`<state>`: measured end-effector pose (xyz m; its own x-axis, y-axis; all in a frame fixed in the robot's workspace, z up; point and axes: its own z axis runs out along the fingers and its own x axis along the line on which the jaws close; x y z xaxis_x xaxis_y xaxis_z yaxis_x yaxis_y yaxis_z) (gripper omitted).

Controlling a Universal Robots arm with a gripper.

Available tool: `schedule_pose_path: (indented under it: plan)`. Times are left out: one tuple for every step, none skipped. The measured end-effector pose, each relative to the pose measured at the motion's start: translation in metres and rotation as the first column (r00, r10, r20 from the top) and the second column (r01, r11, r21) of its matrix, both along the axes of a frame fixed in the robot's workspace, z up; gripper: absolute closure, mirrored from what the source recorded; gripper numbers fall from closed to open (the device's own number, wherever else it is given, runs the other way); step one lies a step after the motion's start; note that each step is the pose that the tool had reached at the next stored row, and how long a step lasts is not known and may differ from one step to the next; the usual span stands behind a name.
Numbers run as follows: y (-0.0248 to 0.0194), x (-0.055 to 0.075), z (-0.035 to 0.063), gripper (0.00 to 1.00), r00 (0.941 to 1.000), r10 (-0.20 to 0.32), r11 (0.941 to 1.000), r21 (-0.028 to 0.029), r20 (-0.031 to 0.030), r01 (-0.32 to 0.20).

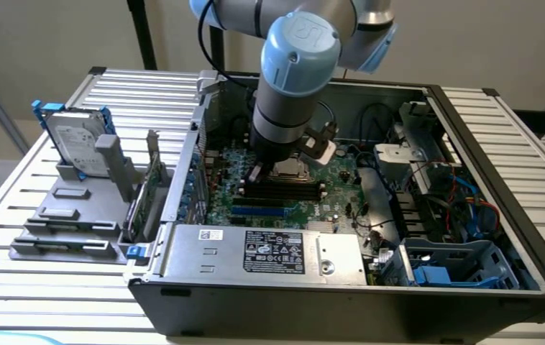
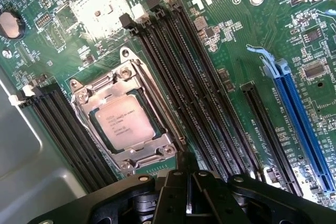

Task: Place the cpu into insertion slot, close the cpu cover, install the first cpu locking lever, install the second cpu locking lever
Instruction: 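Install the second cpu locking lever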

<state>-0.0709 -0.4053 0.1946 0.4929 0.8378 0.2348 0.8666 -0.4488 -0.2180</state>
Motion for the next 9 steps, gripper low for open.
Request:
schedule_pose_path:
  plan:
    - [0.0, -0.0002, -0.0001, 0.89, 1.0, -0.003, 1.0, -0.0016, -0.0007, 0.003]
    - [0.0, -0.0003, -0.0001, 0.89, 1.0, -0.006, 1.0, -0.0031, -0.0012, 0.006]
    - [0.0, -0.0005, -0.0001, 0.89, 1.0, -0.009, 0.9999, -0.0054, -0.002, 0.009]
    - [0.0, -0.0008, 0.0, 0.89, 0.9999, -0.012, 0.9999, -0.0075, -0.0024, 0.012]
    - [0.0, -0.001, 0.0, 0.89, 0.9999, -0.014, 0.9999, -0.0091, -0.0027, 0.014]
    - [0.0, -0.0012, 0.0, 0.89, 0.9998, -0.017, 0.9998, -0.0102, -0.003, 0.017]
    - [0.0001, -0.0014, 0.0, 0.89, 0.9998, -0.02, 0.9997, -0.0111, -0.0033, 0.02]
    - [0.0002, -0.0017, -0.0001, 0.89, 0.9997, -0.022, 0.9997, -0.0119, -0.0035, 0.022]
    - [0.0003, -0.0018, 0.0, 0.89, 0.9997, -0.024, 0.9996, -0.0123, -0.0039, 0.024]
